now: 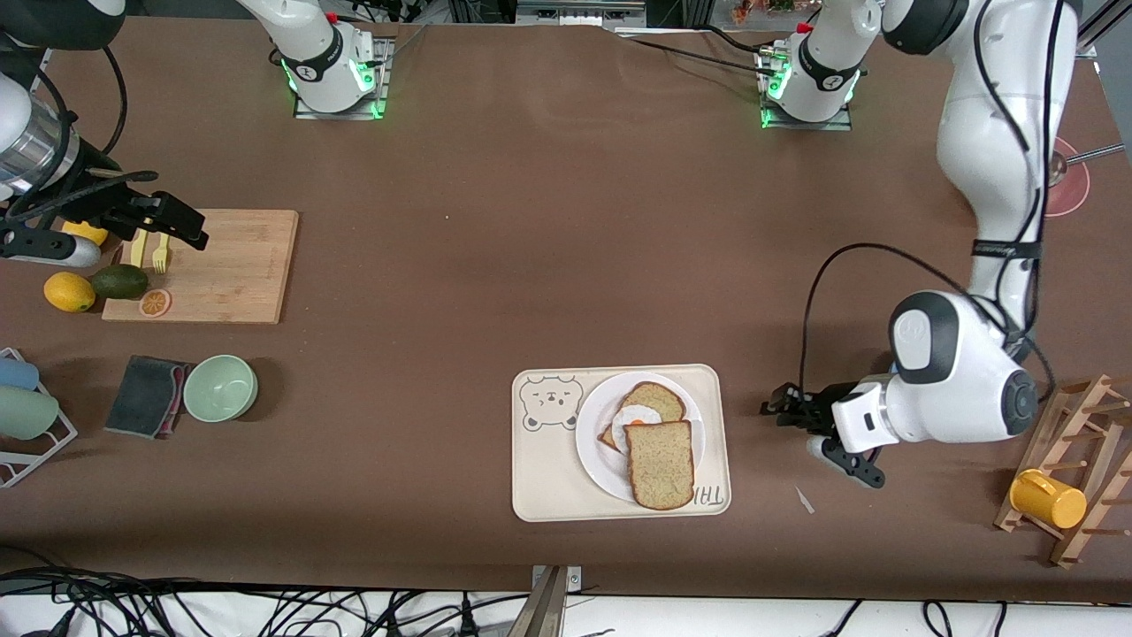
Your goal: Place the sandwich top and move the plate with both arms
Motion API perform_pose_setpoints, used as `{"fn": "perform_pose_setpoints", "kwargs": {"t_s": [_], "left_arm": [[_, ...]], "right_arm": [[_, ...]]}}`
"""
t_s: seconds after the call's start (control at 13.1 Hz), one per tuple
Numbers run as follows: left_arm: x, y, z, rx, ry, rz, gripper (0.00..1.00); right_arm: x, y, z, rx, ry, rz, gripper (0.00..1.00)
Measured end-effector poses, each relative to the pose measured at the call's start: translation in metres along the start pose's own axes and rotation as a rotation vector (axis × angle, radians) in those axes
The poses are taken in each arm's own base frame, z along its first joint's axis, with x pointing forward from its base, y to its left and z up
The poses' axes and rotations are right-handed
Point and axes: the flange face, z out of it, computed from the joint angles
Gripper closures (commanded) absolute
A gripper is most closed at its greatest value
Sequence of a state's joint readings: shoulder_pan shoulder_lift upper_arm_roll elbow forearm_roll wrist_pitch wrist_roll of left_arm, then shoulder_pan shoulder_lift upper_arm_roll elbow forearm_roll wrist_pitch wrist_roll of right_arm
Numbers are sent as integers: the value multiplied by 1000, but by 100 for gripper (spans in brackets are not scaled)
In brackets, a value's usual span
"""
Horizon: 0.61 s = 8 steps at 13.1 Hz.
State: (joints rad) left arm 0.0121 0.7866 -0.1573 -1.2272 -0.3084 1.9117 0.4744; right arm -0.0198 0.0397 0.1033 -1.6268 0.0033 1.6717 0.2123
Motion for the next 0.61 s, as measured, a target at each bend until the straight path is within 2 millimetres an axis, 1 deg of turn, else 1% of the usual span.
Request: {"fn": "perform_pose_setpoints", "kwargs": {"t_s": [0.08, 0.23, 0.46, 0.61], "left_arm": [[-4, 9, -20, 60, -43, 35, 0], [-10, 23, -56, 146, -89, 71, 0], [-21, 36, -90, 201, -131, 63, 0], [-26, 50, -124, 257, -117, 30, 0]], "right_arm": [[0, 0, 0, -1, 1, 0, 0], [0, 1, 0, -7, 2, -1, 0], [-1, 1, -2, -9, 5, -1, 0], [-2, 0, -4, -9, 7, -2, 0]]}}
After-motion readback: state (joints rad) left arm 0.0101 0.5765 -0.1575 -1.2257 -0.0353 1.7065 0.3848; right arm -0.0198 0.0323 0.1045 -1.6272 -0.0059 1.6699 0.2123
